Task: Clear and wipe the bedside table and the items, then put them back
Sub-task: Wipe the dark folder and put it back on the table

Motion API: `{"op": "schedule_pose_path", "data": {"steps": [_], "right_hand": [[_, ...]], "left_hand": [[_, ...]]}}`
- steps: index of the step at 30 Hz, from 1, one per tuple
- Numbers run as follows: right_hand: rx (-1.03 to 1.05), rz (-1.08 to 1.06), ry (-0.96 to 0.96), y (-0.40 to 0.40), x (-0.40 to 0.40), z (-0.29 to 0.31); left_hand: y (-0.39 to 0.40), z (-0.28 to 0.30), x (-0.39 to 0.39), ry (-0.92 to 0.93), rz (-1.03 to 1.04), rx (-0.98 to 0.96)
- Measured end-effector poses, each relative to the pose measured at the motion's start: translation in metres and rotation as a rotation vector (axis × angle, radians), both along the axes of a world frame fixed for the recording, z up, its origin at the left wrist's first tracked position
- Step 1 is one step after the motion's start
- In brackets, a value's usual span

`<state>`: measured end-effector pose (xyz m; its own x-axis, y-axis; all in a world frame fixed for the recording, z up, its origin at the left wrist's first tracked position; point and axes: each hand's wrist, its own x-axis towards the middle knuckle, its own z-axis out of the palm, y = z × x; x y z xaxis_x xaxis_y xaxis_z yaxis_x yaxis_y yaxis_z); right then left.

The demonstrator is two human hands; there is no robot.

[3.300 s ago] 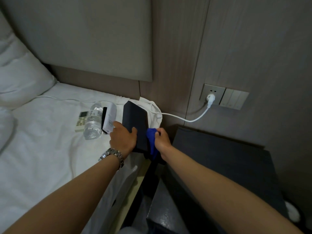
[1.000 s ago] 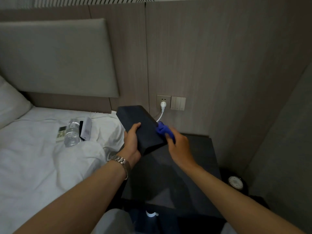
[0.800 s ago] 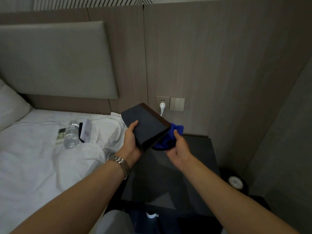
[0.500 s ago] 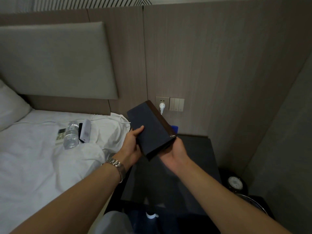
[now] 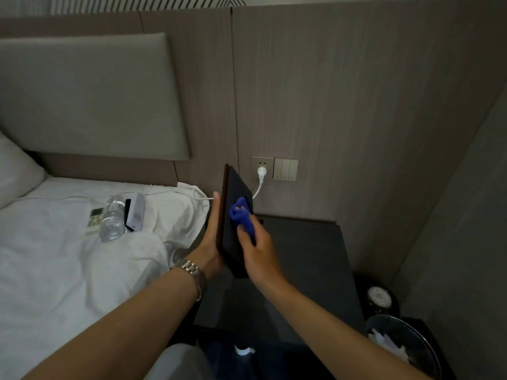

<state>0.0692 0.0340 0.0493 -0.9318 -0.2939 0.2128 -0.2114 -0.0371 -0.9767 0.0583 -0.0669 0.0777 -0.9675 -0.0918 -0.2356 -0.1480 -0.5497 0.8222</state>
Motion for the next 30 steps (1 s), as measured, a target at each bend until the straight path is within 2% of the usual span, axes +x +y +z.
{"op": "schedule_pose_path", "data": {"steps": [6,9,13,30], "right_hand": [[0.233,-0.015,0.156,0.003,0.009,0.001],[0.293,-0.021,0.165,0.001,0.001,0.004],[0.301,-0.075,0.103,-0.003,-0.020,0.006],[0.280,-0.203,0.065,-0.005,-0.079,0.012]], "left_hand": [[-0.015,-0.003,0.005,0.000,-0.038,0.088],[-0.007,-0.010,0.011,0.022,-0.065,0.119],[0.003,-0.008,0.017,0.034,-0.068,0.106],[0.013,-0.018,0.021,-0.031,-0.172,0.032]]}}
